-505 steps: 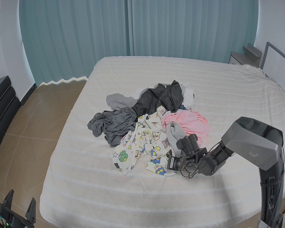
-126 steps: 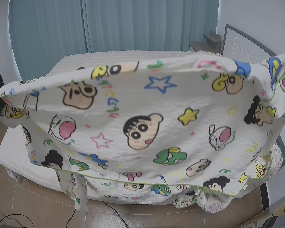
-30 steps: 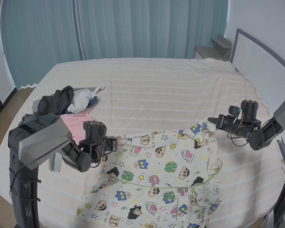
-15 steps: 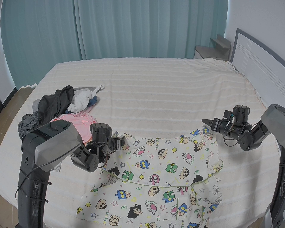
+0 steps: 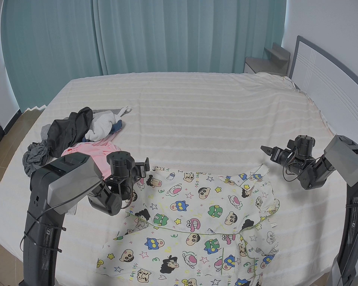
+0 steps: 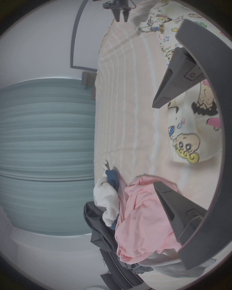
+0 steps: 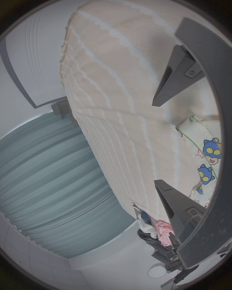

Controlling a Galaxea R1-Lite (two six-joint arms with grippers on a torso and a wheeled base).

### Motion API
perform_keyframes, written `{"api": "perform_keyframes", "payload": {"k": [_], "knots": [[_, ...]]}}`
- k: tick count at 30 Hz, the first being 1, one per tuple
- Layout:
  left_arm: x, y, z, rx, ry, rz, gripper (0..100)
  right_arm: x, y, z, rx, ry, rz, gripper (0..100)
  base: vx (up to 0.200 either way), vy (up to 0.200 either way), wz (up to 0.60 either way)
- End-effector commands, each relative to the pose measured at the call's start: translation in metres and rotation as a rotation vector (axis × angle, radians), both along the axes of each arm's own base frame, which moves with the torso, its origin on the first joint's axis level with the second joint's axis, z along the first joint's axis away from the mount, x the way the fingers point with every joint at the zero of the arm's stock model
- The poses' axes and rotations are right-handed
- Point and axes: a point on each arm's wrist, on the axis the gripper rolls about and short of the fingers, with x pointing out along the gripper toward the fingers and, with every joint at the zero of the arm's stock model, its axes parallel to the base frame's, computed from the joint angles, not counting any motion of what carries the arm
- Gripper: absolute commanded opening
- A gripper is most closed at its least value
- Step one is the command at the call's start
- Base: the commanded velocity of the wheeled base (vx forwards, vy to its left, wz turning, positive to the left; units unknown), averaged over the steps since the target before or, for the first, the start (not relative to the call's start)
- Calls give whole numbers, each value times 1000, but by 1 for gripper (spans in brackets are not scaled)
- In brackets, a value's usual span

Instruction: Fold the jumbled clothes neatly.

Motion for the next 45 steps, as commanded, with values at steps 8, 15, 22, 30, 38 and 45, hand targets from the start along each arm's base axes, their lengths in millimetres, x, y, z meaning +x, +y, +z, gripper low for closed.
{"api": "perform_keyframes", "payload": {"k": [8, 15, 22, 30, 38, 45], "knots": [[-36, 25, 68, -119, -80, 3, 100, -45, 47, 48, 167, 20, 128, 100, 0, 0, 0], [-113, 43, 87, -242, 40, -176, 100, -66, 93, 40, 240, 199, 203, 100, 0, 0, 0], [-166, 56, 88, -406, 109, -143, 100, -62, 105, -10, 231, 353, 141, 100, 0, 0, 0], [-192, 59, 75, -523, 137, -114, 100, -57, 112, -31, 226, 456, 60, 100, 0, 0, 0], [-208, 61, 71, -534, 80, -142, 100, -51, 124, -23, 327, 527, -64, 100, 0, 0, 0], [-203, 60, 60, -529, 82, -135, 100, -47, 126, -16, 344, 509, -65, 100, 0, 0, 0]]}}
